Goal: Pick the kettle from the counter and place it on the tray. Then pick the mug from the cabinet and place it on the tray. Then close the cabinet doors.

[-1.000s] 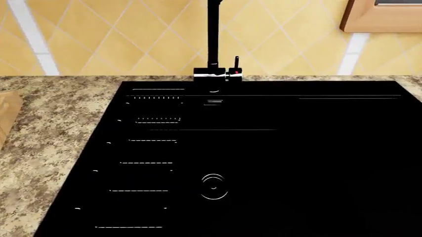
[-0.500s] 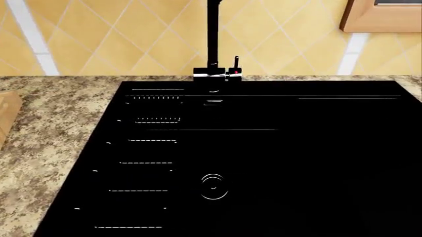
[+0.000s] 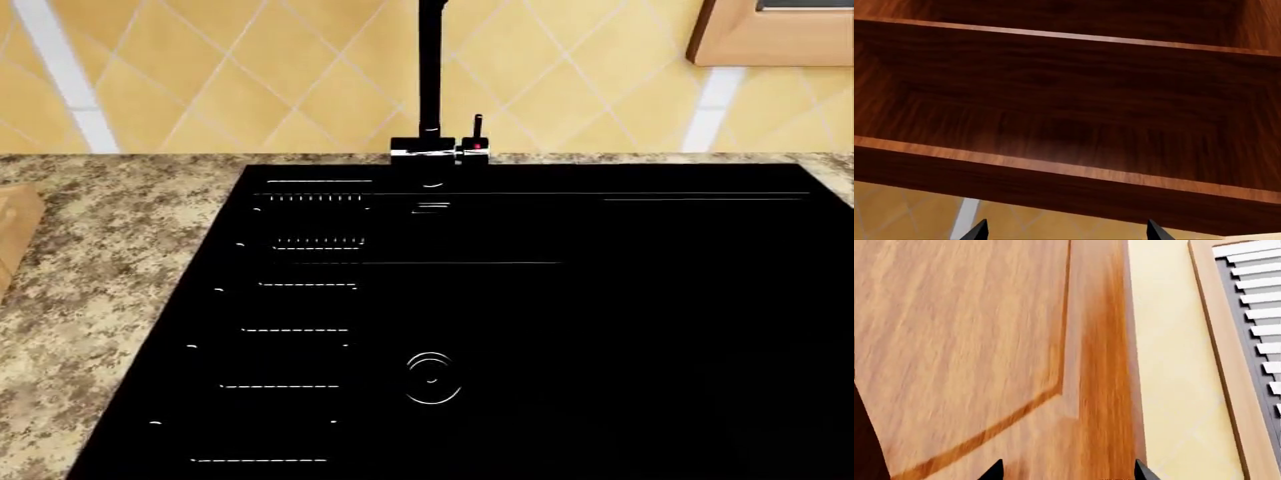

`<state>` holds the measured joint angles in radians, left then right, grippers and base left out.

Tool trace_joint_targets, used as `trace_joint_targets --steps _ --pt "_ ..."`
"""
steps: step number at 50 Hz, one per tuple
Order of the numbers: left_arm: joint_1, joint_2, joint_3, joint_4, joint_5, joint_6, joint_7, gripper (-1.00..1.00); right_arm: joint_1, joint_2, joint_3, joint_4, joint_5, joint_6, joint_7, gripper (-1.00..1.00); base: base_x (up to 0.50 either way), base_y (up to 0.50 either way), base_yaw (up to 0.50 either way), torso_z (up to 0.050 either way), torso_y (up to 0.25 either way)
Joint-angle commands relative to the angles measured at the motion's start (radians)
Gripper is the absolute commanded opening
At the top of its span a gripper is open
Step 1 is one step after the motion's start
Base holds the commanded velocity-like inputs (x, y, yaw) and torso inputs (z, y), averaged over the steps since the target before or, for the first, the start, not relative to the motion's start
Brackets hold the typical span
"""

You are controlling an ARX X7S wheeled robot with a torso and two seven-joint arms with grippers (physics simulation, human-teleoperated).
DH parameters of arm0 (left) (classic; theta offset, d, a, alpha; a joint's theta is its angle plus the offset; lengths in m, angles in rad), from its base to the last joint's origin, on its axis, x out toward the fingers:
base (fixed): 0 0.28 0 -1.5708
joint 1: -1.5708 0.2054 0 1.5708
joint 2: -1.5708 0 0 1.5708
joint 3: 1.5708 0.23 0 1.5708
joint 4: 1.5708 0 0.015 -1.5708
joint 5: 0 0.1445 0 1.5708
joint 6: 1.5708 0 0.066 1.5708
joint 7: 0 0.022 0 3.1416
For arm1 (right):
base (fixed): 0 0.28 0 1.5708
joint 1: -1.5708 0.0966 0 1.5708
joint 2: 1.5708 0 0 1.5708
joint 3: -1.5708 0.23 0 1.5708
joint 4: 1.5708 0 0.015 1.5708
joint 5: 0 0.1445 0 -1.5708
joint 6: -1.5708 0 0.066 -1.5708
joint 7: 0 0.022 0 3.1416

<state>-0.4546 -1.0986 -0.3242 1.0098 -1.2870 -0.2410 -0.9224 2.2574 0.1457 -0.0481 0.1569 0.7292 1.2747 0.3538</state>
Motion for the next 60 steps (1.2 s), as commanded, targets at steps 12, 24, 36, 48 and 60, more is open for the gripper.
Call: trace_joint_targets --steps 12,24,36,48,60 --pt "0.018 -0.016 -0.026 0.009 -0.027 0.013 -0.007 1.0 -0.043 -0.136 0.176 0.293 0.148 -0.109 -0.032 1.0 0.0 0.0 0.01 0.003 0.0" --pt "0.06 0.01 -0.031 0.005 0.007 0.015 0.016 1.0 -0.141 -0.125 0.094 0.332 0.187 -0.194 -0.041 1.0 0.0 0.0 0.0 0.0 0.0" --pt "0.107 0.025 -0.057 0.005 0.022 0.021 0.035 1.0 -0.22 -0.11 -0.002 0.366 0.156 -0.243 -0.072 1.0 0.0 0.0 0.0 0.0 0.0" --pt "0.127 0.036 -0.058 -0.002 0.036 0.027 0.049 1.0 -0.285 -0.111 -0.109 0.414 0.12 -0.284 -0.118 1.0 0.0 0.0 0.0 0.0 0.0" --pt "0.127 0.033 -0.058 -0.005 0.031 0.032 0.045 1.0 -0.328 -0.099 -0.273 0.438 0.058 -0.276 -0.172 1.0 0.0 0.0 0.0 0.0 0.0"
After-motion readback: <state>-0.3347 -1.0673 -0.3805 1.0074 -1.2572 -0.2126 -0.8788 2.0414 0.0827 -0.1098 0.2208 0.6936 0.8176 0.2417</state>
